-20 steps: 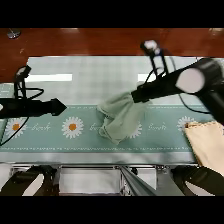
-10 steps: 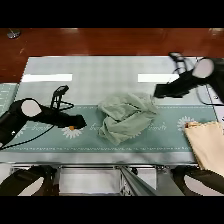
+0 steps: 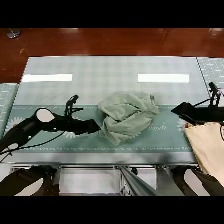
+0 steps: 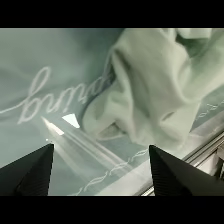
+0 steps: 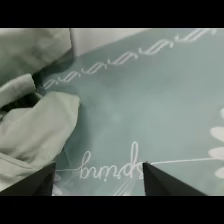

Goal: Fold the shirts.

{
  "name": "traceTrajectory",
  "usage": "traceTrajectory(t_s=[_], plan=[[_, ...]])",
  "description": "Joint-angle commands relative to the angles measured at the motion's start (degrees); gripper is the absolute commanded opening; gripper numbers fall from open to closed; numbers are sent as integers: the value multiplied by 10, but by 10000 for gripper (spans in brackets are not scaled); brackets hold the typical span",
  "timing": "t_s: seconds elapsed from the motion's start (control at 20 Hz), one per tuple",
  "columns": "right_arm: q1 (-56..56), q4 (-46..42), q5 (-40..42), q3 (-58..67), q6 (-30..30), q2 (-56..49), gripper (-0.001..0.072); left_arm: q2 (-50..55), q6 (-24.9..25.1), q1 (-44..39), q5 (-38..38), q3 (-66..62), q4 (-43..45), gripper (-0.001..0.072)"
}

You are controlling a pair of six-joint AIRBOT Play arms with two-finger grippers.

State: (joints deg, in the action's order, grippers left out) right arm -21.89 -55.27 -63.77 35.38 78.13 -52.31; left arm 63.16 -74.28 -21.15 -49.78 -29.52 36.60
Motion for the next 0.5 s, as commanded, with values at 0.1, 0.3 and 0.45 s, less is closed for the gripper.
traceTrajectory(t_s=[0.1, 0.3, 0.45], plan=[[33, 49, 30, -57, -21, 5, 623, 83, 31, -81, 67, -28, -81, 703], [74, 58, 68, -57, -16, -32, 623, 141, 31, -102, 56, -98, -88, 605], [74, 69, 75, -57, -15, -55, 623, 151, 73, -74, 6, -146, -85, 22]])
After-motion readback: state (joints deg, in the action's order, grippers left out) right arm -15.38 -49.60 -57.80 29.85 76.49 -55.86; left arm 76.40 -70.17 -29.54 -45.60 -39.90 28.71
